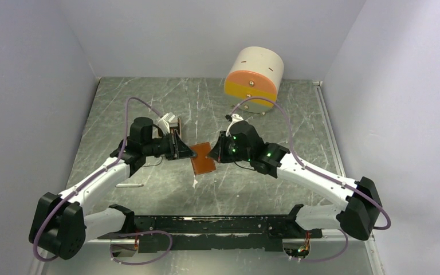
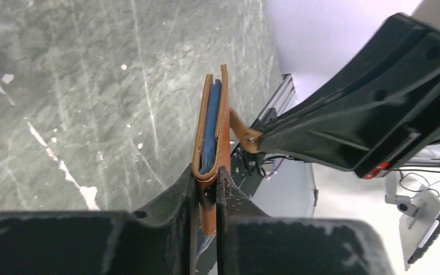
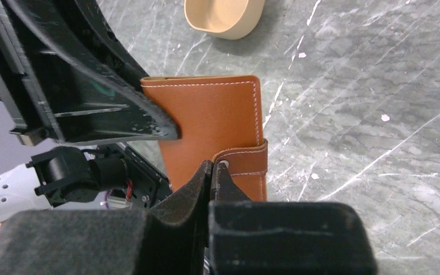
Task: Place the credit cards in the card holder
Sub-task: Open the card holder at the center of the board.
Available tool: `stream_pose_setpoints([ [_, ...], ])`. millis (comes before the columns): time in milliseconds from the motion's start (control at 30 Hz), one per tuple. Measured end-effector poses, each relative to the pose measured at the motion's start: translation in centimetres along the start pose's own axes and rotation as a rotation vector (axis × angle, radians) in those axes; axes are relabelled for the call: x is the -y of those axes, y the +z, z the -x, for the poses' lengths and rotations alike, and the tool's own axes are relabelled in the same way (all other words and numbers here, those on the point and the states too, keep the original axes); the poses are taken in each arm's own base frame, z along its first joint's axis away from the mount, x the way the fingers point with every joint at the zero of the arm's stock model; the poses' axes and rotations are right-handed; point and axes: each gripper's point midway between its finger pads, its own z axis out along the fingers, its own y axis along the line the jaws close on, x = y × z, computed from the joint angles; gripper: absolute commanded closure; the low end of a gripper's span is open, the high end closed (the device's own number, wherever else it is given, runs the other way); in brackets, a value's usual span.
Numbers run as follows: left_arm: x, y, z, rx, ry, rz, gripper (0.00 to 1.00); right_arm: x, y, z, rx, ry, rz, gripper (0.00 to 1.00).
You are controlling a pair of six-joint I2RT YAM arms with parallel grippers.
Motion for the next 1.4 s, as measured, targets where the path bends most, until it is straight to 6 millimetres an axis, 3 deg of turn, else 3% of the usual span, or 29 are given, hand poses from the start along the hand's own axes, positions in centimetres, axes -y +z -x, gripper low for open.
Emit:
stream_pose_setpoints([
  [167, -1.1, 0.2, -0.1, 0.0, 0.019, 0.037, 0.91, -0.3, -1.8, 0.9, 0.048, -0.001, 0.012, 1.0],
  [300, -1.9, 0.5, -0.2, -0.008, 0.008, 0.061, 0.45, -0.2, -2.8, 0.9, 0.066, 0.003, 0.023, 1.0],
  [467, -5.7, 0.7, -1.1, -0.019, -0.057, 0.225, 0.27, -1.1, -2.6, 1.0, 0.092, 0.02, 0.086, 1.0],
  [567, -6.8, 0.2, -1.0, -0.002, -0.075, 0.299, 0.24, -0.4, -1.6, 0.0, 0.07, 0.029, 0.078, 1.0],
  [767, -6.8, 0.0, -0.7, 0.021, -0.067, 0.309, 0.25, 0.6, 0.3, -2.0, 0.007, 0.056, 0.065, 1.0],
  [1033, -8.0, 0.2, -2.0, 0.002, -0.111, 0.324, 0.3, 0.7, 1.0, -2.9, -0.007, 0.085, 0.097, 1.0],
  [1233, -9.7, 0.4, -3.7, -0.031, -0.168, 0.356, 0.33, 5.5, 1.7, -5.4, -0.048, 0.137, 0.002, 1.0],
  [1400, -10.3, 0.4, -4.4, -0.045, -0.19, 0.37, 0.32, 8.9, 1.6, -6.1, -0.045, 0.181, -0.075, 1.0],
])
